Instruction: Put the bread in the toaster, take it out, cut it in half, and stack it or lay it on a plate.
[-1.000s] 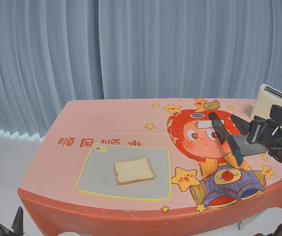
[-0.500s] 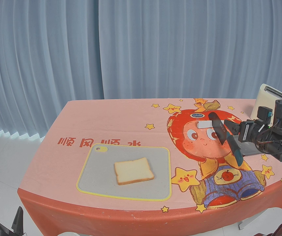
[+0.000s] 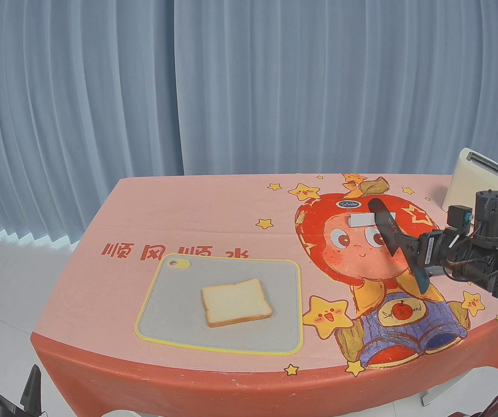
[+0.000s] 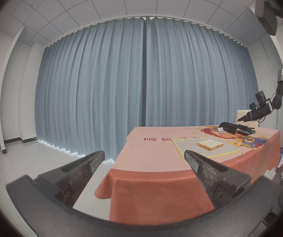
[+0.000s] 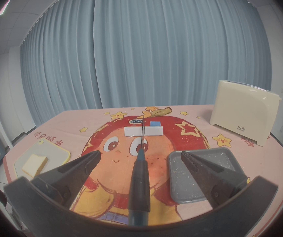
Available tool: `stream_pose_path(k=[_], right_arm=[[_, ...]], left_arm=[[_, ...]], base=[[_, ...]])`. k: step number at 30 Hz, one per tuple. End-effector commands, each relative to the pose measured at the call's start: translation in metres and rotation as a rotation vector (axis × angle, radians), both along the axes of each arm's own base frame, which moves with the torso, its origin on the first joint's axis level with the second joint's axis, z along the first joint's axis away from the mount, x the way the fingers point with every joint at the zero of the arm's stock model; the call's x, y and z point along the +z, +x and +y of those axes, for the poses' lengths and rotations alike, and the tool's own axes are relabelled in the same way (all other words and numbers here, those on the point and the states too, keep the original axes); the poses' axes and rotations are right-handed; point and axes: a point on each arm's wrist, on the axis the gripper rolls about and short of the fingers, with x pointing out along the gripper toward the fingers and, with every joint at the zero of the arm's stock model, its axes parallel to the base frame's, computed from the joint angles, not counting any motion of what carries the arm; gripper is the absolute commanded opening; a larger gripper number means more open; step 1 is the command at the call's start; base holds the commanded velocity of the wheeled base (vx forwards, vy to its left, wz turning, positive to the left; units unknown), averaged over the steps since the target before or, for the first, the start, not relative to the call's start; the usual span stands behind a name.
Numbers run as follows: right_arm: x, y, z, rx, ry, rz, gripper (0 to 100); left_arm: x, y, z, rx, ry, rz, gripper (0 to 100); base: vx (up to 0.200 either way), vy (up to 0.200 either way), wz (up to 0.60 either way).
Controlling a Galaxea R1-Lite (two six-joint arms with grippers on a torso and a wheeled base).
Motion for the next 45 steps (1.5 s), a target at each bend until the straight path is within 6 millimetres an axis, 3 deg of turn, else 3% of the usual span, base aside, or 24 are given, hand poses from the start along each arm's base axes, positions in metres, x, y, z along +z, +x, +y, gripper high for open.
stream_pose_path(k=[1, 20, 38, 45], right_arm=[[-0.006, -0.001, 0.003, 0.015, -0.009, 0.022, 100], [-0.023, 0.007, 0.006, 0.037, -0.018, 0.087, 100], [-0.018, 0.012, 0.004, 0.041, -0.001, 0.070, 100], [-0.015, 0.010, 0.005, 0.042, -0.011, 0.137, 100]], left_arm=[[-0.005, 0.001, 0.000, 0.001, 0.000, 0.012, 100], [-0.005, 0.001, 0.000, -0.001, 0.000, 0.012, 100], [-0.005, 0.001, 0.000, -0.001, 0.000, 0.012, 100], [-0.005, 0.001, 0.000, 0.001, 0.000, 0.012, 100]], base=[[0.000, 0.000, 0.00], [0.000, 0.000, 0.00], [0.000, 0.000, 0.00], [0.000, 0.000, 0.00]])
